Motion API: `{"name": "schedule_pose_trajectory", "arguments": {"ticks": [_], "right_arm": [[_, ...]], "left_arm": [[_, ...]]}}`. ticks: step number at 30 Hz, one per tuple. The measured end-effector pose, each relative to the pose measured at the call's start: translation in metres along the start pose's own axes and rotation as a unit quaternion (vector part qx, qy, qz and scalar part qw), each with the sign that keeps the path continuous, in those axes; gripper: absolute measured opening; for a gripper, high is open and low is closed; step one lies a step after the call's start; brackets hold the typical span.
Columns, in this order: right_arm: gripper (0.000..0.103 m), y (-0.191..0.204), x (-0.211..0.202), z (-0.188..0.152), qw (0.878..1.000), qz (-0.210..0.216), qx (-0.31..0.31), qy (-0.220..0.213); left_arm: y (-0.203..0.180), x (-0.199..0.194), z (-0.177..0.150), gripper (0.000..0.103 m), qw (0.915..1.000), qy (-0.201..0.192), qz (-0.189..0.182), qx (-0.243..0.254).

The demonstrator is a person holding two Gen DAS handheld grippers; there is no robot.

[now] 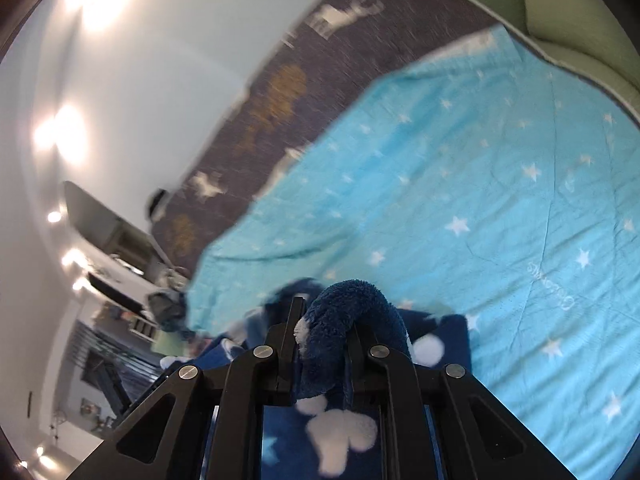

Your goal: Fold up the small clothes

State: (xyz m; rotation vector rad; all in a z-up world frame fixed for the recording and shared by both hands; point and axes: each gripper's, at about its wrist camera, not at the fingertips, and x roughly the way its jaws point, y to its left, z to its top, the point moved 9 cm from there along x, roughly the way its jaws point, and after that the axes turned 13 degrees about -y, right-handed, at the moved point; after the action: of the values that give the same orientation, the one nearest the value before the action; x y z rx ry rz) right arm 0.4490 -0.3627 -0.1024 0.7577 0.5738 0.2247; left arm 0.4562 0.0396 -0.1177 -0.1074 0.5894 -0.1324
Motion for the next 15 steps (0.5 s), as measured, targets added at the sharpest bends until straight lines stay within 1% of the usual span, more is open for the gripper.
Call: {"name": "schedule_pose_trajectory", "arguments": {"ticks": [2,4,5,6,8,10,11,12,13,14,15], "right_arm": [[0.019,-0.020,0.026,-0.011,0.999,-0.037,-0.004,0.018],[0.021,-0.042,0.044,-0.026,0.997,-0.074,-0.007,0.038],[0.021,-0.048,0.048,-0.031,0.996,-0.078,-0.006,0.042],[0.022,-0.052,0.049,-0.035,0.996,-0.074,-0.001,0.045],[0.025,-0.055,0.044,-0.035,0.997,-0.063,0.007,0.043],[0.031,-0.053,0.035,-0.029,0.997,-0.061,0.010,0.038],[0.040,-0.051,0.029,-0.024,0.998,-0.063,0.009,0.030],[0.045,-0.046,0.017,-0.017,0.998,-0.065,0.005,0.011],[0.054,-0.040,0.011,-0.010,0.998,-0.064,-0.001,-0.004],[0.057,-0.030,-0.002,-0.005,0.998,-0.059,-0.013,-0.021],[0.057,-0.023,-0.010,-0.002,0.998,-0.054,-0.025,-0.029]], "left_arm": [[0.007,0.026,-0.020,0.015,0.9997,0.021,0.011,-0.010],[0.007,0.034,-0.028,0.015,0.9994,0.024,0.002,-0.024],[0.008,0.034,-0.029,0.015,0.9994,0.020,-0.004,-0.029],[0.008,0.032,-0.027,0.016,0.9993,0.017,-0.010,-0.032],[0.009,0.026,-0.022,0.020,0.9988,0.011,-0.021,-0.042],[0.011,0.017,-0.013,0.024,0.9984,0.001,-0.023,-0.052],[0.010,0.012,-0.007,0.026,0.9982,-0.006,-0.024,-0.055],[0.008,0.002,0.002,0.029,0.9979,-0.019,-0.027,-0.055],[0.006,-0.006,0.007,0.035,0.9977,-0.029,-0.030,-0.054],[0.001,-0.020,0.015,0.041,0.9970,-0.045,-0.037,-0.051],[-0.002,-0.027,0.021,0.043,0.9965,-0.055,-0.041,-0.048]]}}
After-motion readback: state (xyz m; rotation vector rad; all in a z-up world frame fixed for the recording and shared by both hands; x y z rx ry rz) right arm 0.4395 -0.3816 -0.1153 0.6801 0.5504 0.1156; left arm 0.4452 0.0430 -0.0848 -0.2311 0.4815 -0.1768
